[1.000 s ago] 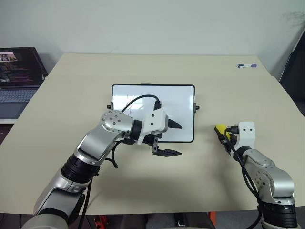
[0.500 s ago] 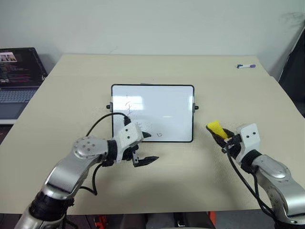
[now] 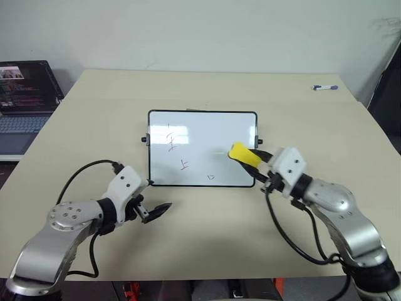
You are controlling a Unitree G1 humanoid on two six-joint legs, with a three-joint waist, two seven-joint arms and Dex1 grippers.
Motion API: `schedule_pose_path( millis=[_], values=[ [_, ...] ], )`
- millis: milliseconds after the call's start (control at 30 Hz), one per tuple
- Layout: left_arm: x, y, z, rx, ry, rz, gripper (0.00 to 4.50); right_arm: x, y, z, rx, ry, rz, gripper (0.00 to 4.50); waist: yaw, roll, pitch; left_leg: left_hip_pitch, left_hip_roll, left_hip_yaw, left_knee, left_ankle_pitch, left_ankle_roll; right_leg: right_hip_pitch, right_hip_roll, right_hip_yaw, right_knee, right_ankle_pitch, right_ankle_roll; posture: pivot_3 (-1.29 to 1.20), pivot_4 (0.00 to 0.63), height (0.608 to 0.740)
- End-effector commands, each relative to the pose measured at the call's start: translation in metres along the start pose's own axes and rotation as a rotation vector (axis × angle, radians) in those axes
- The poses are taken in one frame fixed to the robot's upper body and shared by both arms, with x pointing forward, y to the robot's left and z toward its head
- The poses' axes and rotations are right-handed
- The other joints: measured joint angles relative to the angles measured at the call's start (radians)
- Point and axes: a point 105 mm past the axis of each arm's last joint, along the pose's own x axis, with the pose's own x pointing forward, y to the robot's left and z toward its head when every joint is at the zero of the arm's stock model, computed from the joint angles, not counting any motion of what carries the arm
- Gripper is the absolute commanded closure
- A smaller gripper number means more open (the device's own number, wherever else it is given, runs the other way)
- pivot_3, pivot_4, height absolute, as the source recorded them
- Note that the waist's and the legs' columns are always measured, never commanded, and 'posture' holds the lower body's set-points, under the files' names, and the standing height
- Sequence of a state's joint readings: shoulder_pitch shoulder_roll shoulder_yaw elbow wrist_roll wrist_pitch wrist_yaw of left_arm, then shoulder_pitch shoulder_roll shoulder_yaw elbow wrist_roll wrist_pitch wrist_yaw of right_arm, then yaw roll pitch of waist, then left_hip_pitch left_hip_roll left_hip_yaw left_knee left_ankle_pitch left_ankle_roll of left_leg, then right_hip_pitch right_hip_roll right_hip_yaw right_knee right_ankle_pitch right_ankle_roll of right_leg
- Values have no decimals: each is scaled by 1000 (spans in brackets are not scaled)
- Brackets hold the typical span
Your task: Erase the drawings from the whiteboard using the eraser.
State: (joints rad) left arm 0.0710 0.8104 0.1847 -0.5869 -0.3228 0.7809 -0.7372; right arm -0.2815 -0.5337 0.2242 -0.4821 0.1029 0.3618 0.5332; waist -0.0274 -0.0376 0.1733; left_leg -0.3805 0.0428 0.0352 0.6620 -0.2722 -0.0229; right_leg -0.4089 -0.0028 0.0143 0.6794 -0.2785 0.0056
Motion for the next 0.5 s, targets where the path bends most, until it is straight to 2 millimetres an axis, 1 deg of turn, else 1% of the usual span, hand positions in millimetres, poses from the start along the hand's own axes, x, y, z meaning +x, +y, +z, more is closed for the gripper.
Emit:
schedule_pose_path(
  millis=[33, 100, 133, 267, 367, 433, 500],
  values=[
    [-14, 35, 12, 24, -10, 167, 0, 39, 4, 15, -128, -48, 66, 3179, -1, 0, 0, 0, 0, 0, 0, 0, 0, 0, 0, 0, 0, 0, 0, 0, 150, 740],
    [-16, 44, 19, 14, -20, 201, 0, 61, 5, 23, -176, -64, 100, 3180, -4, 0, 0, 0, 0, 0, 0, 0, 0, -1, 1, -1, 1, 1, -2, 0, 150, 740],
    [-16, 46, 23, 13, -28, 204, 0, 71, 6, 27, -202, -71, 118, 3180, -4, 0, 0, 0, 1, 0, 0, 0, 0, -1, 1, -1, 1, 2, -4, 0, 150, 740],
    [-11, 51, 35, 2, -55, 196, 0, 103, 13, 35, -282, -75, 182, 3180, -2, -1, 0, -2, 1, 0, 0, 0, 0, -2, 1, -1, 1, 3, -5, 0, 150, 740],
    [-10, 53, 42, -33, -94, 179, 0, 123, 15, 43, -369, -88, 202, 3180, -2, -1, 0, -4, 0, 0, 0, 0, -1, -3, 0, -1, 0, 3, -6, 0, 150, 740],
    [-9, 52, 43, -59, -102, 162, 0, 133, 11, 46, -412, -92, 192, 3181, -3, -1, 0, -6, 0, 0, 0, -1, -1, -5, 0, -1, 1, 3, -6, 0, 150, 740],
    [-10, 49, 41, -70, -92, 139, 0, 143, 7, 53, -450, -104, 183, 3182, -4, -1, 0, -6, 0, 0, 0, -1, -1, -6, 0, -1, 1, 3, -6, 0, 150, 740]
  ],
)
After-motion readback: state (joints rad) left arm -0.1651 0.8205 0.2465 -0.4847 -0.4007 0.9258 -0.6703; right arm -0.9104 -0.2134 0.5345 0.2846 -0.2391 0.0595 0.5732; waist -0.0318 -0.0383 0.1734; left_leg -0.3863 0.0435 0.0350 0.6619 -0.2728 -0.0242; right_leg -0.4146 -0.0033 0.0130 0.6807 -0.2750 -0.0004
